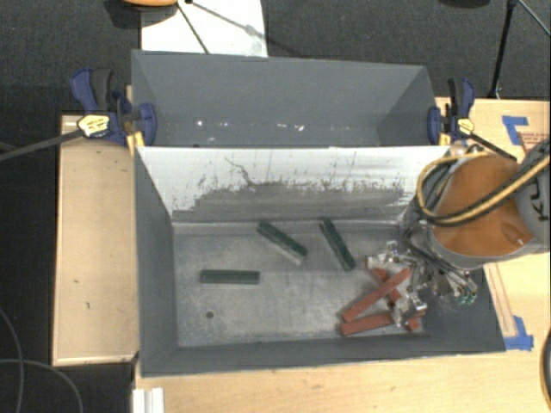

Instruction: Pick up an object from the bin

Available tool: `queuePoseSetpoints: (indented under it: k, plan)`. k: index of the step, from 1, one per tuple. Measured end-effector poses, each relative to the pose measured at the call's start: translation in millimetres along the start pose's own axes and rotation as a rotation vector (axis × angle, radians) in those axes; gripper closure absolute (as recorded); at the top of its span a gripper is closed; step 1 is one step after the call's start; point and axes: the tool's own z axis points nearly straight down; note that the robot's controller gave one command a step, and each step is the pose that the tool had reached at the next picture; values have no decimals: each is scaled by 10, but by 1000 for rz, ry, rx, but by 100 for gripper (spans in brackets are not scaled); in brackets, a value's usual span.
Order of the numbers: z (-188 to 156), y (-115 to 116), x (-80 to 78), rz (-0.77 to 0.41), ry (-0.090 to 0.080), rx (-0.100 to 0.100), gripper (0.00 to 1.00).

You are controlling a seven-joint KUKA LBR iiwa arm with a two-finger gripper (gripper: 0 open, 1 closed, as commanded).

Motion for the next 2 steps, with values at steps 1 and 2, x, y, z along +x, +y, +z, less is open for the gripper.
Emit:
queuePoseSetpoints:
  k: [1, 2]
  plan:
    - [-44, -22, 4, 0, 17, -5, 100]
    - [-20, 28, 16, -171, 25, -9, 100]
